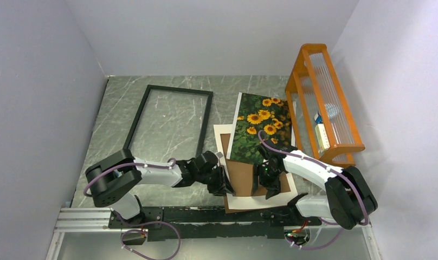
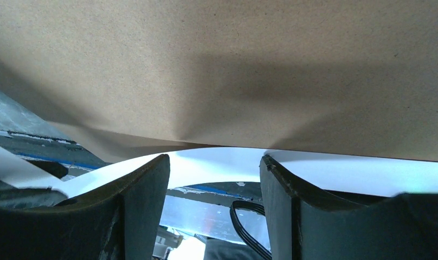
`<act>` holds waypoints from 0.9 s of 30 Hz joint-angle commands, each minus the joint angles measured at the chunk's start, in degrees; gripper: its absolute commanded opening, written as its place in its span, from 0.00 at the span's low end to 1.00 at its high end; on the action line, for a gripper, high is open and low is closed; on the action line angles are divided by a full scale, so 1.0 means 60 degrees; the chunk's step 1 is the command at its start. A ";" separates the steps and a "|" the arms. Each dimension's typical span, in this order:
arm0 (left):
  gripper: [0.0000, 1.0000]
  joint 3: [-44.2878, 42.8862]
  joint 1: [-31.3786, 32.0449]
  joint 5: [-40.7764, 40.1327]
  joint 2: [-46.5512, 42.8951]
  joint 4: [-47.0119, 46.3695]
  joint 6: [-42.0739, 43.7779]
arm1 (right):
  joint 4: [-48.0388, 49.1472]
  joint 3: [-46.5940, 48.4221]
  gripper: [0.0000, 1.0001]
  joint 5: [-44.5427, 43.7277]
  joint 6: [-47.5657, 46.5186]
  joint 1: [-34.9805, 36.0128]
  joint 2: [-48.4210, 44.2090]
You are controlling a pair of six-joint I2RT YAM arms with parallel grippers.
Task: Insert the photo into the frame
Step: Pick up the photo frame item at the center of the board.
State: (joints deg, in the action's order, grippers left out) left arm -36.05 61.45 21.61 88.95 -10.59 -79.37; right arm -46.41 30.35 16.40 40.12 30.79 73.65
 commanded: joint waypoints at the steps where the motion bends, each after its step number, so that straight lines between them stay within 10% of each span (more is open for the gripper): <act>1: 0.28 -0.0067 -0.0046 0.0057 0.0472 -0.0465 -0.0172 | 0.3795 -0.2172 0.64 0.1377 0.0491 0.0443 0.1244; 7: 0.03 -0.0628 -0.0076 -0.0397 -0.0238 0.1160 0.0204 | 0.2899 -0.1546 0.66 0.1225 0.0195 0.0465 0.0312; 19: 0.03 -0.6553 -0.0149 -0.1796 -0.0831 1.2337 0.2852 | 0.0082 0.3114 0.75 -0.1230 0.0226 0.0425 -0.1647; 27: 0.03 -0.9619 -0.0296 -0.2737 -0.0988 1.6038 0.3892 | 0.0191 0.5073 0.82 -0.2070 0.0303 0.0211 -0.1503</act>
State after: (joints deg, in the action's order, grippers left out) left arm -86.87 60.51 9.87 84.29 68.99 -60.36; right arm -45.17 55.11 7.79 41.60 32.99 64.55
